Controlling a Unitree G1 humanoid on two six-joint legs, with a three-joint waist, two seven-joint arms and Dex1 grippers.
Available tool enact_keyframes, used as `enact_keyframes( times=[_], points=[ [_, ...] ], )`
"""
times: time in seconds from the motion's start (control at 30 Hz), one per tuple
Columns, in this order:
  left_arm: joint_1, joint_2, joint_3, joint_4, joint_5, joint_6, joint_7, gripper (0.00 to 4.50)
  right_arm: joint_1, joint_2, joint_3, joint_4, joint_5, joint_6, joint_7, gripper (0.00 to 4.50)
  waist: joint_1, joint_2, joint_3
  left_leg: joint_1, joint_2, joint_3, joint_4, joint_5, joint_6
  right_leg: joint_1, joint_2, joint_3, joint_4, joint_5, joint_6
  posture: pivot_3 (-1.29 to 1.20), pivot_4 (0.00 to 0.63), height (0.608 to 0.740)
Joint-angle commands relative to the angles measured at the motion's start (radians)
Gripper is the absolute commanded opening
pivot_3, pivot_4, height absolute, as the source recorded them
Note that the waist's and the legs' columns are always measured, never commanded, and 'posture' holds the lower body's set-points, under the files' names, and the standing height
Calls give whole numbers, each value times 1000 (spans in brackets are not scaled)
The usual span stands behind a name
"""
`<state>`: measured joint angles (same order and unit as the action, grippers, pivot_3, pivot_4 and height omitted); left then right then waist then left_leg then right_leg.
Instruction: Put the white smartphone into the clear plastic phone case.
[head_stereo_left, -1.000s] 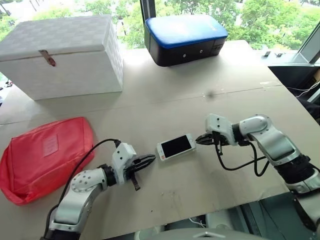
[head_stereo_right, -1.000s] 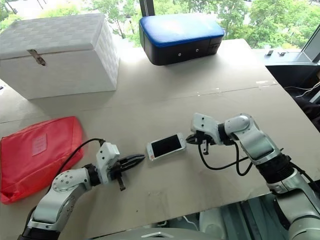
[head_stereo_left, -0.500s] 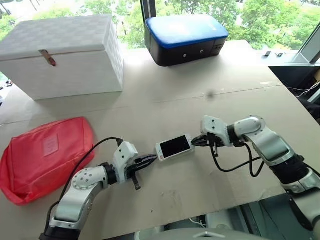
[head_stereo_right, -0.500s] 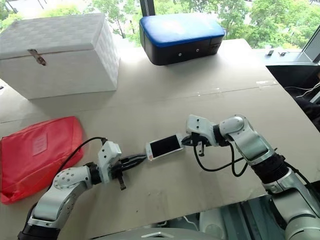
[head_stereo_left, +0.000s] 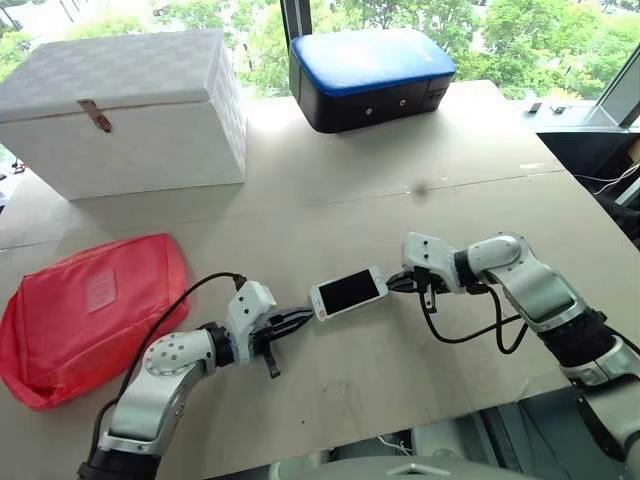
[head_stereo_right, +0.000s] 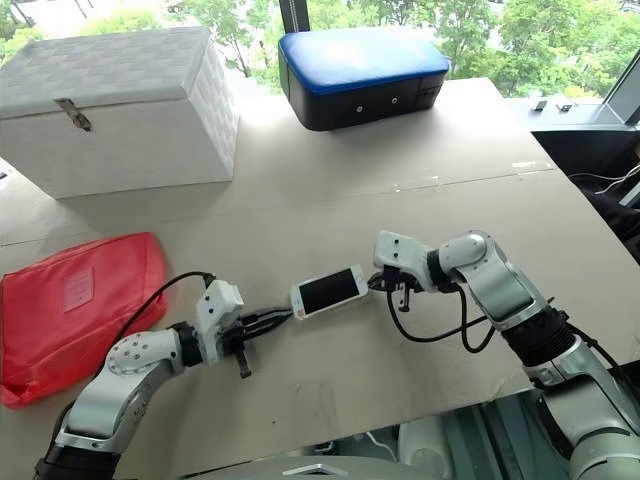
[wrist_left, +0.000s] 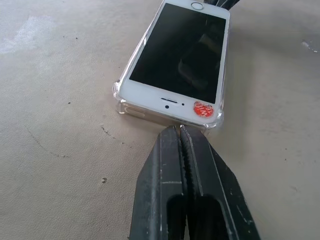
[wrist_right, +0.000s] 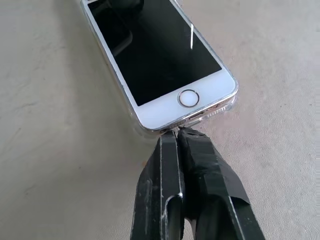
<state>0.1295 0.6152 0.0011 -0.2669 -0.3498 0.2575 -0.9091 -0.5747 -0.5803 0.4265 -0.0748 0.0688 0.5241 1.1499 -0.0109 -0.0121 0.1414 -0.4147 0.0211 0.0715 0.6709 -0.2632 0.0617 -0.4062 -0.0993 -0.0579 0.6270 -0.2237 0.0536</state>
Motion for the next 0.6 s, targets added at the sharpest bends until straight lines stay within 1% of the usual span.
enact_keyframes(
  times=[0.03,0.17,0.27,0.4,0.5,0.6],
  points=[
    [-18,-7,-21,-67,-10,23,14,83,-15,33,19,-53,36,-18,32,0,0,0,0,0,0,0,0,0,0,0,0,0,0,0,0,0,150,734],
    [-35,-8,-26,-110,-18,69,32,83,0,38,46,-54,18,-37,36,0,0,0,0,0,0,0,0,0,0,0,0,0,0,0,0,0,150,734],
    [-26,4,0,-137,-34,92,39,83,14,27,40,-42,-1,-45,22,0,0,0,0,0,0,0,0,0,0,0,0,0,0,0,0,0,150,734],
    [-25,10,65,-143,-66,98,41,83,29,-21,-19,-2,-24,-51,-13,0,1,0,0,0,0,0,0,0,0,0,0,0,0,0,0,0,150,734],
    [-60,-8,59,-150,-90,99,43,83,31,-38,-81,6,5,-29,-25,0,6,0,0,0,0,0,0,0,0,0,0,0,0,0,0,0,150,734],
    [-109,-39,18,-160,-97,124,66,83,18,-19,-150,-7,70,24,-44,0,5,-1,1,0,0,0,1,0,0,1,0,0,0,0,0,0,150,734]
  ],
)
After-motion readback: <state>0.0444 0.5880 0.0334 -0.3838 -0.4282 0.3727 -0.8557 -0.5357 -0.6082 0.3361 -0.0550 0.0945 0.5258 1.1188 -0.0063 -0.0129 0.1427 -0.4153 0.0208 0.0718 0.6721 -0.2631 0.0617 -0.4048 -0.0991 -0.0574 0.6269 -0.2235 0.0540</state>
